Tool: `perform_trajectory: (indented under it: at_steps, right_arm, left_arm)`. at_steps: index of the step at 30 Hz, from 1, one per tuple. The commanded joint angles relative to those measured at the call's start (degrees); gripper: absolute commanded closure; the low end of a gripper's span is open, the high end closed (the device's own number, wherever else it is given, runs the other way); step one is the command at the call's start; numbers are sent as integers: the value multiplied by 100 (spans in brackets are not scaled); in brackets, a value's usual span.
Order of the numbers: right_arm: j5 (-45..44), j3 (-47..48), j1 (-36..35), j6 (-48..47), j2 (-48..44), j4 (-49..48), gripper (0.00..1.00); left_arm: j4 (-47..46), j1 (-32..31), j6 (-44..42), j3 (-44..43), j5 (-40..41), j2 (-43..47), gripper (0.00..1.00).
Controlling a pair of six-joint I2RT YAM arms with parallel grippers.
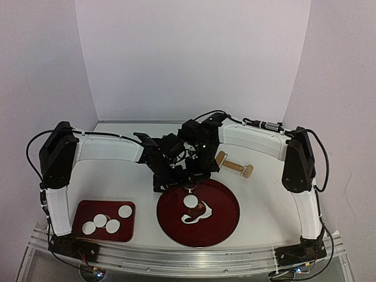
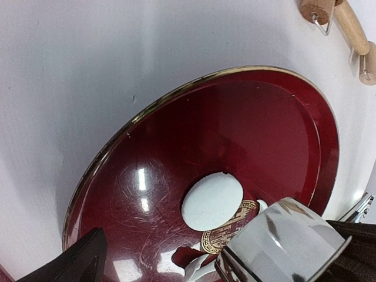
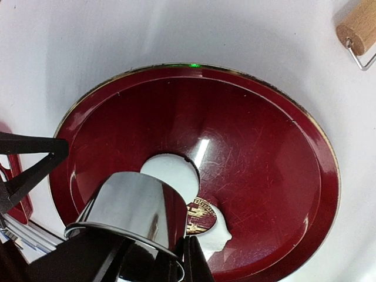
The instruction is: Roll out the dumpling wrappers from the dough
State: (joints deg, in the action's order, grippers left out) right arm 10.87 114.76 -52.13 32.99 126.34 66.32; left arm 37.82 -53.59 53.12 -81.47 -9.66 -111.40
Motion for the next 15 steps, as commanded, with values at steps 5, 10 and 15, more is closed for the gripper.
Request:
perform_trajectory:
  at_steps: [5,10,15]
  right_arm:
    - [-630,140,238,154,31,403,100]
    - [-701,157,557,125,-38,406,100]
    - [-839,90,1000,19,-279,510,100]
  left_arm:
    - [-1166,-46,-623,473,212,1661,9]
    - [-848,-42,-424,724,405,2159,9]
    - [-70,172,-31,803,736,2475,9]
